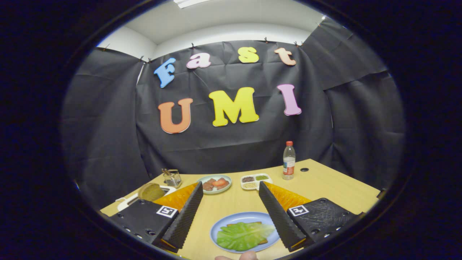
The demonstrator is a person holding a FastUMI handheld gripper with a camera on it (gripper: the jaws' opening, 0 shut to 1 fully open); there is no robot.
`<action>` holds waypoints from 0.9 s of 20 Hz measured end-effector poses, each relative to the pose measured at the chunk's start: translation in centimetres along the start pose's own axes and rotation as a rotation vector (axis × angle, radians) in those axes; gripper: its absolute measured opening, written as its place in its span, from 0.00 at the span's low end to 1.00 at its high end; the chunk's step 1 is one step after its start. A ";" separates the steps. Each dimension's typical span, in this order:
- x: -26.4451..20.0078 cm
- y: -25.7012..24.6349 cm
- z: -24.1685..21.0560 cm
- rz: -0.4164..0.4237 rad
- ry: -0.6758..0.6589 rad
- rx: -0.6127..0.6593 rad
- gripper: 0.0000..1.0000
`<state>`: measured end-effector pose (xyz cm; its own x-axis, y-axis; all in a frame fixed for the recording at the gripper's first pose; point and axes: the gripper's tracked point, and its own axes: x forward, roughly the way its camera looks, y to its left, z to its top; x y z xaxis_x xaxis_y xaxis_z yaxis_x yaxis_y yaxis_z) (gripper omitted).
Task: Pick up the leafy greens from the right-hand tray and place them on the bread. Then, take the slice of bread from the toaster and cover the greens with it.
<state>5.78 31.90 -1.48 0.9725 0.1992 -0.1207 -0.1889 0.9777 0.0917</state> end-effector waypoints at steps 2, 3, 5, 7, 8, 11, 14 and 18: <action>-0.1 3.2 0.4 0.021 -0.008 -0.007 0.96; -0.3 4.6 0.4 0.016 -0.008 -0.013 0.96; 0.2 8.2 -0.1 0.039 -0.006 -0.023 0.95; 0.4 11.8 -1.1 0.076 0.009 -0.043 0.95; 0.6 13.4 -1.8 0.091 0.016 -0.050 0.95; 1.9 16.3 -4.1 0.095 0.058 -0.073 0.96; 3.7 17.6 -6.5 0.083 0.125 -0.065 0.96; 6.2 17.5 -8.7 0.041 0.201 -0.077 0.91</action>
<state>7.32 50.78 -9.27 0.9184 0.2409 -0.3140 -0.2453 0.9691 0.0258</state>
